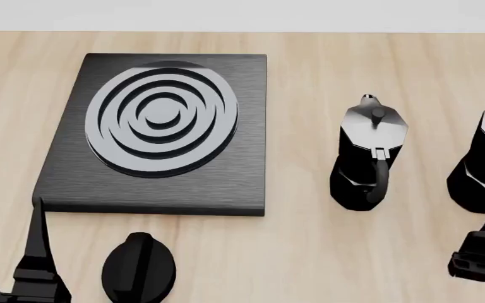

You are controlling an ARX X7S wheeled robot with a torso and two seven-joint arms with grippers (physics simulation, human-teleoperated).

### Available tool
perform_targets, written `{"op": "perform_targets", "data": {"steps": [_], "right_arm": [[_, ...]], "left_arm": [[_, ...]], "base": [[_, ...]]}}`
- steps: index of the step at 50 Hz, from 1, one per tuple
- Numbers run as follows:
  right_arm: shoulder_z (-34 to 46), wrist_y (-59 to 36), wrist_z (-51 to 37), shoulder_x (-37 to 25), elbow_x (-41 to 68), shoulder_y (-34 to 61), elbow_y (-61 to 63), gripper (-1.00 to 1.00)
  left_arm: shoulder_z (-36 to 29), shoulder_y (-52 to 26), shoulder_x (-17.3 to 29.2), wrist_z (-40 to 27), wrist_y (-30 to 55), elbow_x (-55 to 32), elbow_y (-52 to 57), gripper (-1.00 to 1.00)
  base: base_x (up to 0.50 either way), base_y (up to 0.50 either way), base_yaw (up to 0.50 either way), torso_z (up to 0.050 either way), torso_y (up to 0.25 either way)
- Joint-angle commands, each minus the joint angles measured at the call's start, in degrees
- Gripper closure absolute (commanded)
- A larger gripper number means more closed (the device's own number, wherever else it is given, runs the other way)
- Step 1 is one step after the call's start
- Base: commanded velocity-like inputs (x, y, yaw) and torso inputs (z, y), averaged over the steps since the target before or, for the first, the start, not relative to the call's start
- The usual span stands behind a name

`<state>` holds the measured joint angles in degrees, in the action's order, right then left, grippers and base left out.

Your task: Put the right moka pot on the stove.

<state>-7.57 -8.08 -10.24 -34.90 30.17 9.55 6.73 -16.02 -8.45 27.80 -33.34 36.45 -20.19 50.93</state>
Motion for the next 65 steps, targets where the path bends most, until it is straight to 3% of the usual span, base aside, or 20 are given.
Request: {"op": "perform_targets", "data": {"steps": [1, 38, 65], "right_arm": [[-0.1, -3.3, 1.9, -1.3, 3.6, 4.9, -3.8, -1.0], [6.3, -8.4, 2.7, -1.5, 0.3, 15.3, -13.8, -1.0], [9.9, -5.8, 4.8, 0.0, -3.9, 21.4, -25.0, -1.0]], "left_arm": [[0.0, 0.0, 0.1, -0.3, 0.1, -0.2, 0.2, -1.0], [0.2, -0.2, 0.3, -0.9, 0.0, -1.1, 0.0, -1.0], [0.1, -0.2, 0.6, -1.3, -0.5, -1.3, -0.2, -1.0]], "base": [[0.0, 0.0, 0.0, 0.0, 0.0], [0.0, 0.0, 0.0, 0.0, 0.0], [0.0, 0.0, 0.0, 0.0, 0.0]]}}
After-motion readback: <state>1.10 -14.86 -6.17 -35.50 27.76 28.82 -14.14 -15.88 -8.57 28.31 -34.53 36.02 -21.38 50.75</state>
